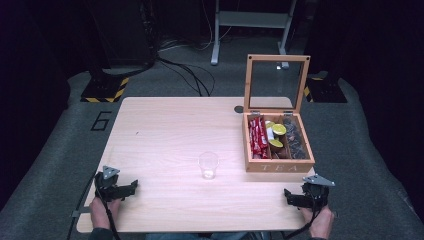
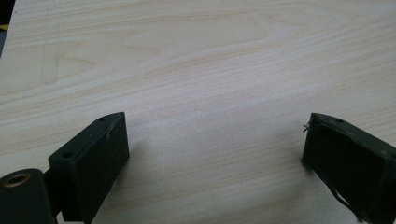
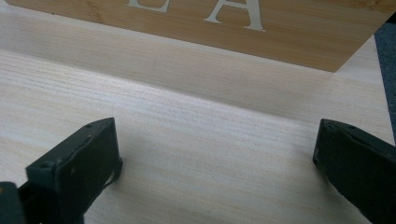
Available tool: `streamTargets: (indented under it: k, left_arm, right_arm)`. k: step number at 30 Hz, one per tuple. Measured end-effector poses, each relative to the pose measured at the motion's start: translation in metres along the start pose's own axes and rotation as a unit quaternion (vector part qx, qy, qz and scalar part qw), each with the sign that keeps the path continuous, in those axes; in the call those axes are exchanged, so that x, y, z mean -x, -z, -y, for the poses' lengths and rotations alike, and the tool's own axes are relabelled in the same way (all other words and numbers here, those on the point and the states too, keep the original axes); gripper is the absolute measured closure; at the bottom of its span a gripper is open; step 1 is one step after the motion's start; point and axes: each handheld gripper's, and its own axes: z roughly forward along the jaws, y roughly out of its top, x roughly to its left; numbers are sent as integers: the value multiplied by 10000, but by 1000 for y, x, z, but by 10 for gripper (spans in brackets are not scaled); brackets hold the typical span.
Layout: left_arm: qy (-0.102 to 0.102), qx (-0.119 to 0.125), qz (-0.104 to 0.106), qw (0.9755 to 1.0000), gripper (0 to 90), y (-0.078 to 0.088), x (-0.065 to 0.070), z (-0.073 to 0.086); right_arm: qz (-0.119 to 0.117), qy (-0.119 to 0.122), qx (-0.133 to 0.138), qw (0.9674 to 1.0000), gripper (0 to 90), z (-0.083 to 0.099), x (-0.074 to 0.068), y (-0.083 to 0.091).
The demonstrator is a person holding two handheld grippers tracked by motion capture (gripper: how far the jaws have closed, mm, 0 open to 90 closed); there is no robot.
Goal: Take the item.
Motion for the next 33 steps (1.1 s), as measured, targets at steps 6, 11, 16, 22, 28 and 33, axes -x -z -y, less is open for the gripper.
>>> streamTargets:
  k: [6,11,16,22,28,33]
  left_arm:
    - [-6,-6,1,10000,69,0,0,0]
    - [-22,-22,1,10000,68,0,0,0]
    - [-4,4,-7,10000,69,0,0,0]
    - [1,3,7,10000,69,0,0,0]
    - [-31,-27,6,10000,69,0,-1,0]
    - [-24,-11,-7,10000,69,0,0,0]
  right_arm:
    - [10,15,-8,10000,0,0,0,0]
    - [46,4,-47,10000,0,-1,1,0]
    - [30,-32,-88,10000,2,-3,1,0]
    - [50,-116,17,9999,6,-2,4,9]
    - [40,-122,112,9999,14,-8,3,21]
    - [-6,-93,101,9999,13,-15,2,27]
